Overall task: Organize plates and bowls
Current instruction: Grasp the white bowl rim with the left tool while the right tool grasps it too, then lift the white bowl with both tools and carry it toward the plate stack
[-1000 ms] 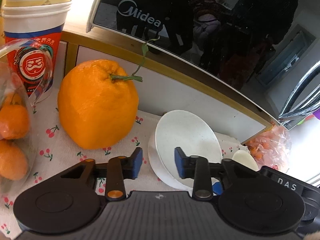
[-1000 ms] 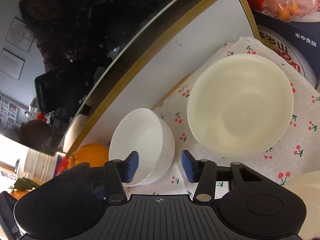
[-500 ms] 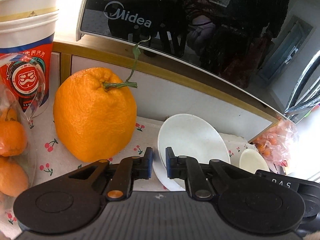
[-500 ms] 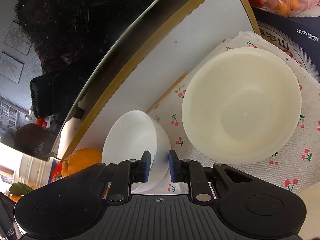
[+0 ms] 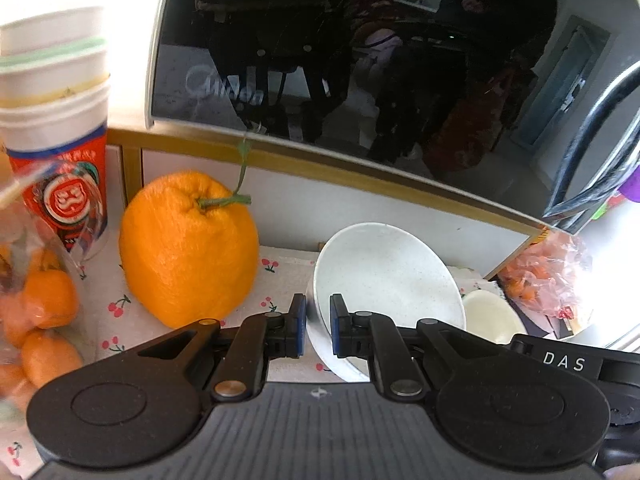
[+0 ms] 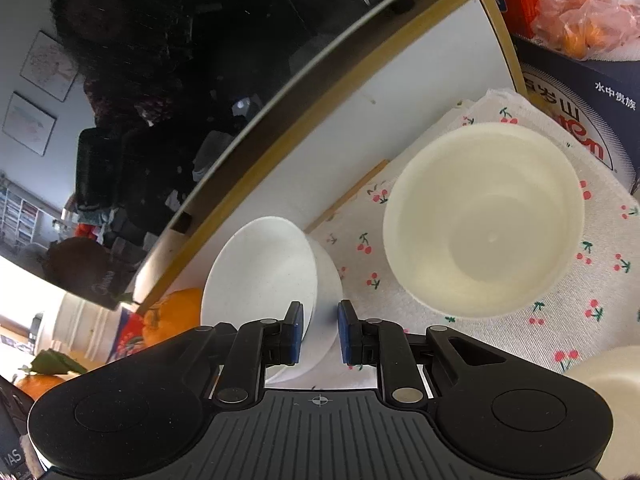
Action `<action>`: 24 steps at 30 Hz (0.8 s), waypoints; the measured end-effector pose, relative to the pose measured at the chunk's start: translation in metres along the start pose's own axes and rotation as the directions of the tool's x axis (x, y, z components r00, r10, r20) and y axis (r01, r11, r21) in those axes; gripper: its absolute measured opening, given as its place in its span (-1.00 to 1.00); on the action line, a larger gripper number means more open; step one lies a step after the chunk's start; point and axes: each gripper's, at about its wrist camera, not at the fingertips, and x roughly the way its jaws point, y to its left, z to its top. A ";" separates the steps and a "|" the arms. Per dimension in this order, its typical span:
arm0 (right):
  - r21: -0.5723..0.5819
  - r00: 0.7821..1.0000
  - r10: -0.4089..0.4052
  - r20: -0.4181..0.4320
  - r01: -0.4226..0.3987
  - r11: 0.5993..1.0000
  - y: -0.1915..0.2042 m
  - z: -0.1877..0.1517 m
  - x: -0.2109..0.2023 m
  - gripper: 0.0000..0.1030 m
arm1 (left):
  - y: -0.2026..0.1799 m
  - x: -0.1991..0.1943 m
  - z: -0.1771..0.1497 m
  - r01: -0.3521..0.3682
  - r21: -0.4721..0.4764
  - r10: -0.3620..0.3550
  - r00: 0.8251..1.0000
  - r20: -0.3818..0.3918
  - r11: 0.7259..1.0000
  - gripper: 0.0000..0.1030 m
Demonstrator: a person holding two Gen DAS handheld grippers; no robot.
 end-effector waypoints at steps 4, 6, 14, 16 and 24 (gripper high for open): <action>-0.016 1.000 0.007 0.001 -0.007 1.000 0.007 -0.002 -0.017 -0.65 | -0.004 -0.019 0.000 0.003 0.012 -0.003 1.000 0.005 1.000 -0.79; -0.021 1.000 0.010 0.000 -0.010 1.000 0.011 -0.004 -0.028 -0.65 | -0.006 -0.030 -0.002 0.004 0.019 -0.004 1.000 0.004 1.000 -0.79; -0.046 0.999 0.039 -0.017 -0.040 0.998 0.020 -0.021 -0.061 -0.64 | -0.007 -0.071 -0.008 0.004 0.053 -0.004 1.000 -0.004 0.999 -0.79; -0.053 0.999 0.045 -0.026 -0.046 0.998 0.022 -0.027 -0.067 -0.64 | -0.006 -0.082 -0.012 0.002 0.056 -0.002 1.000 -0.008 0.998 -0.79; -0.072 0.994 0.090 -0.057 -0.094 0.993 0.033 -0.058 -0.090 -0.64 | 0.006 -0.119 -0.026 -0.020 0.057 0.021 1.000 -0.020 0.998 -0.79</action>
